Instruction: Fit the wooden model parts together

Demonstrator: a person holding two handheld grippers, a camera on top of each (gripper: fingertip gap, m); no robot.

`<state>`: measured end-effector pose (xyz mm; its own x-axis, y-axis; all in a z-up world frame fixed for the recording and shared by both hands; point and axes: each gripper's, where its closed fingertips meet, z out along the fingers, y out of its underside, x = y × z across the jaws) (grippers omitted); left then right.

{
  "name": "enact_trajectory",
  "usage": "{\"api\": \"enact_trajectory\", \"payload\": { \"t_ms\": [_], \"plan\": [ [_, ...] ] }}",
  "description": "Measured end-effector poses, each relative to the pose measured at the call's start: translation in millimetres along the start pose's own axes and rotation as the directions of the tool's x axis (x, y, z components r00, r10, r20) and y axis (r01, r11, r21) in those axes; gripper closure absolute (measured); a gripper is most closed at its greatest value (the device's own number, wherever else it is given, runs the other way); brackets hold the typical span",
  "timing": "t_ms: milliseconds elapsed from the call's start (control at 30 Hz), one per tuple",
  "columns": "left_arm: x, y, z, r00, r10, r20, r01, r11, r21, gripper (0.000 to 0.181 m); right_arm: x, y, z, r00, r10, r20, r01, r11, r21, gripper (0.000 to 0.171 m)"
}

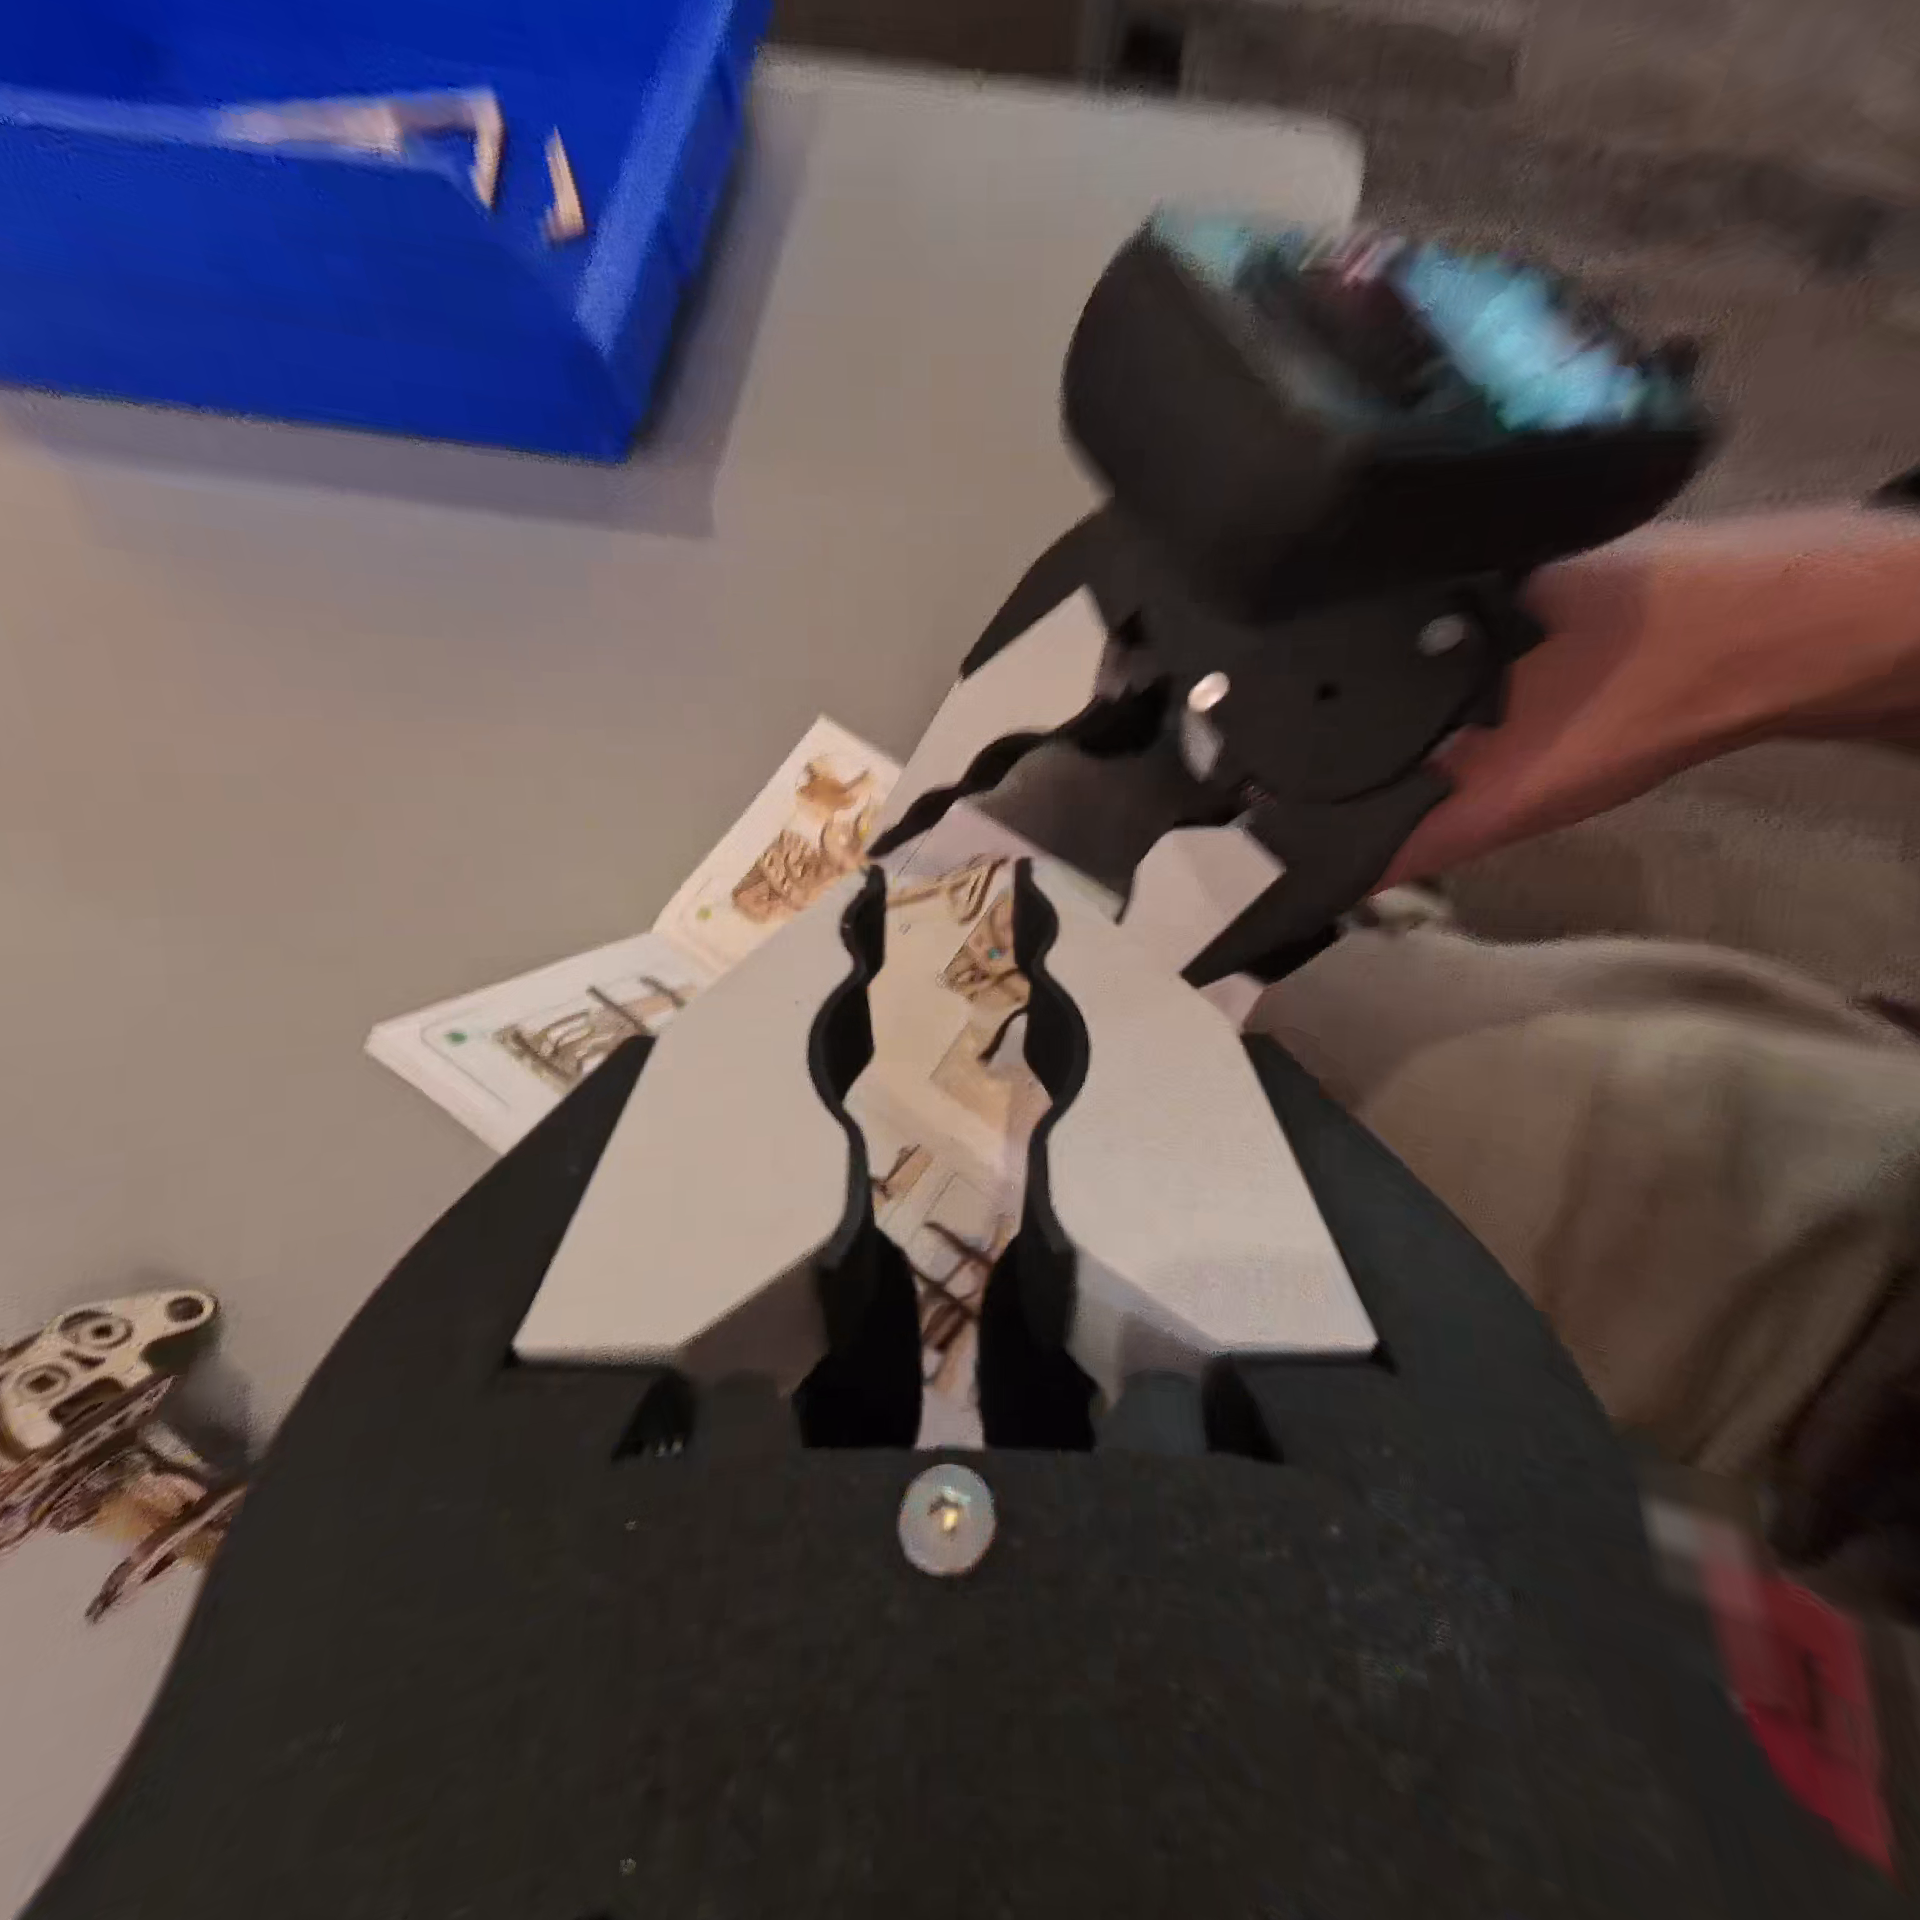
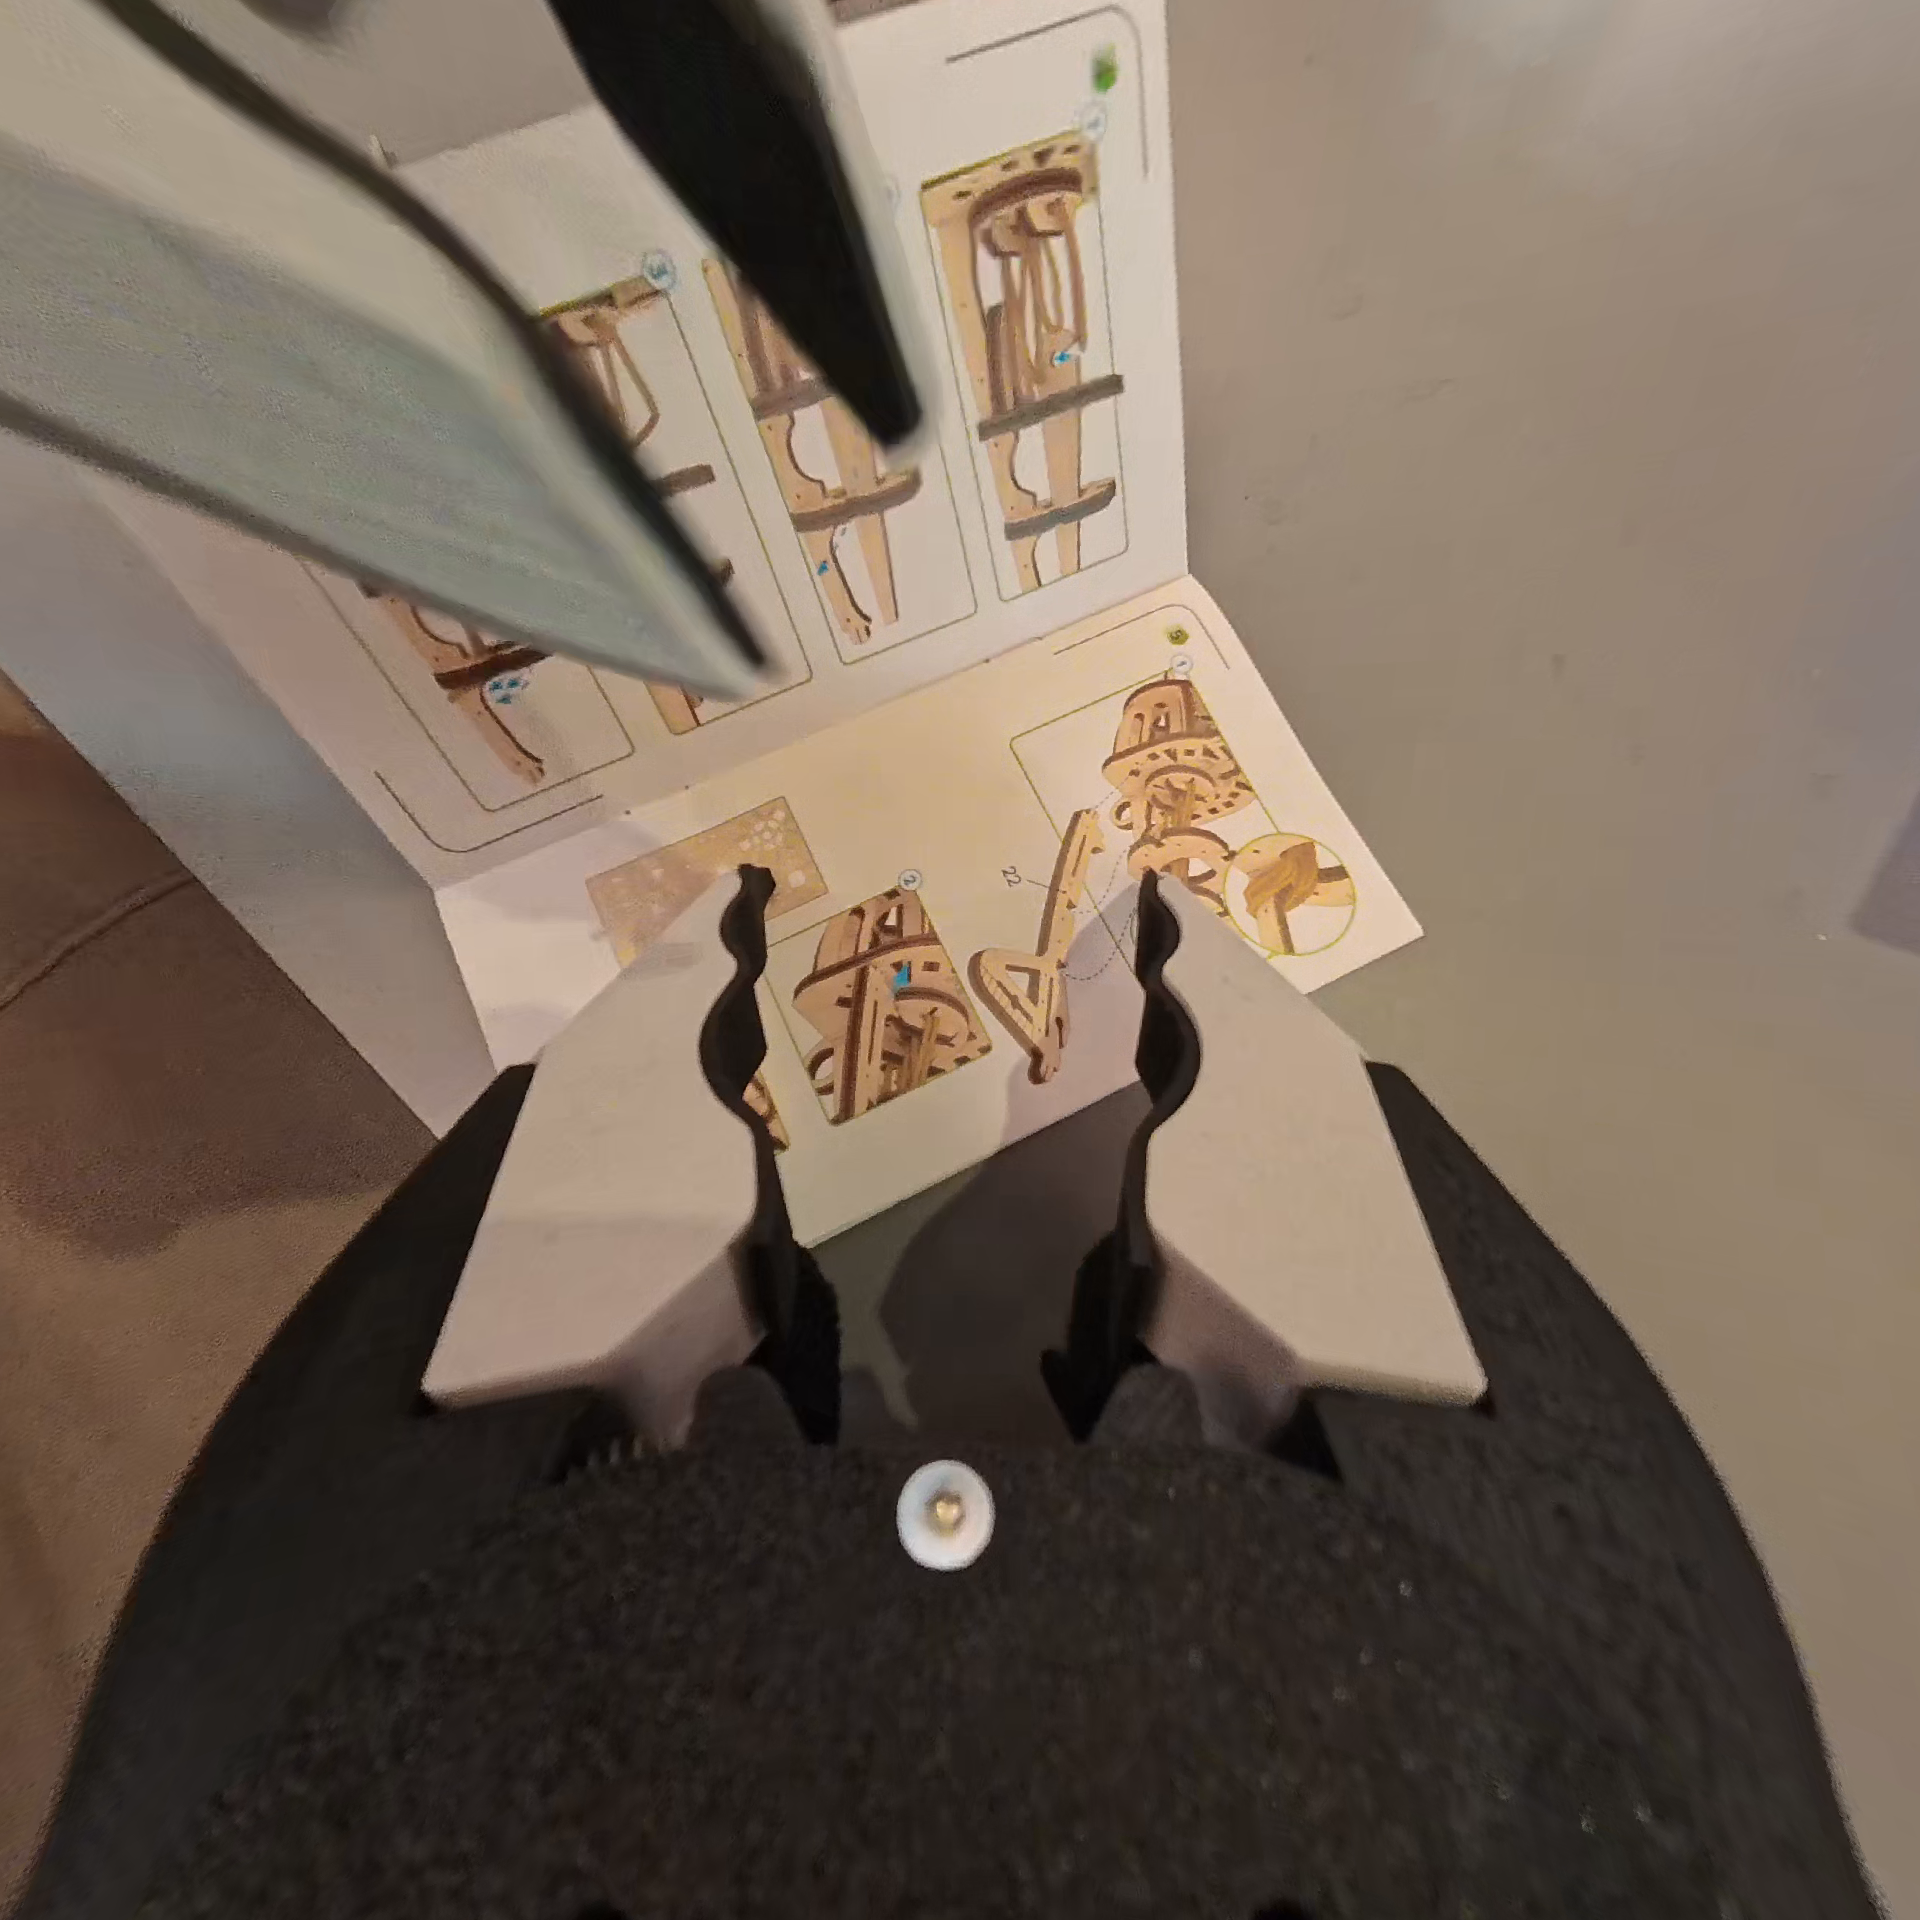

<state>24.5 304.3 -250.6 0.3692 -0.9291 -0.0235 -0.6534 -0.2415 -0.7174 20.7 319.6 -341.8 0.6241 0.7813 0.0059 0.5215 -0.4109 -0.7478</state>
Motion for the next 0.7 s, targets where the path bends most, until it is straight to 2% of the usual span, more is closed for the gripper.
{"api": "enact_trajectory", "payload": {
  "t_ms": [67,133,200,400,500,633,700],
  "plan": [
    [-11.5,34.4,24.7,1.0,-0.006,0.002,0.007,0.986,-0.169,0.156,0.0,0.2,-0.2,1.0,0.001,-0.004,-0.001,1.0,0.001,0.1],
    [-13.3,63.2,38.5,0.997,-0.057,-0.052,0.044,0.971,-0.234,0.156,-0.1,0.5,-0.4,1.0,0.0,0.001,0.0,1.0,0.0,0.1],
    [-20.0,87.1,40.0,0.997,-0.063,-0.047,0.048,0.963,-0.266,0.157,0.1,0.9,-0.9,1.0,-0.002,0.006,0.002,1.0,0.0,0.1],
    [-34.6,109.8,19.8,0.998,-0.058,0.011,0.059,0.989,-0.139,0.168,0.9,2.7,-3.3,1.0,0.007,0.007,-0.007,1.0,0.006,0.102],
    [-41.9,121.3,8.4,0.994,-0.085,0.068,0.091,0.99,-0.104,0.181,0.8,2.9,-3.4,1.0,0.006,0.009,-0.006,1.0,0.008,0.102],
    [-40.5,126.2,3.0,0.989,-0.144,0.036,0.146,0.987,-0.065,0.181,0.3,3.5,-4.3,1.0,0.005,0.014,-0.005,1.0,0.006,0.101],
    [-40.6,126.4,2.5,0.985,-0.17,0.018,0.171,0.983,-0.06,0.181,0.5,3.9,-6.6,1.0,0.013,0.016,-0.013,1.0,-0.011,0.094]
  ]
}}
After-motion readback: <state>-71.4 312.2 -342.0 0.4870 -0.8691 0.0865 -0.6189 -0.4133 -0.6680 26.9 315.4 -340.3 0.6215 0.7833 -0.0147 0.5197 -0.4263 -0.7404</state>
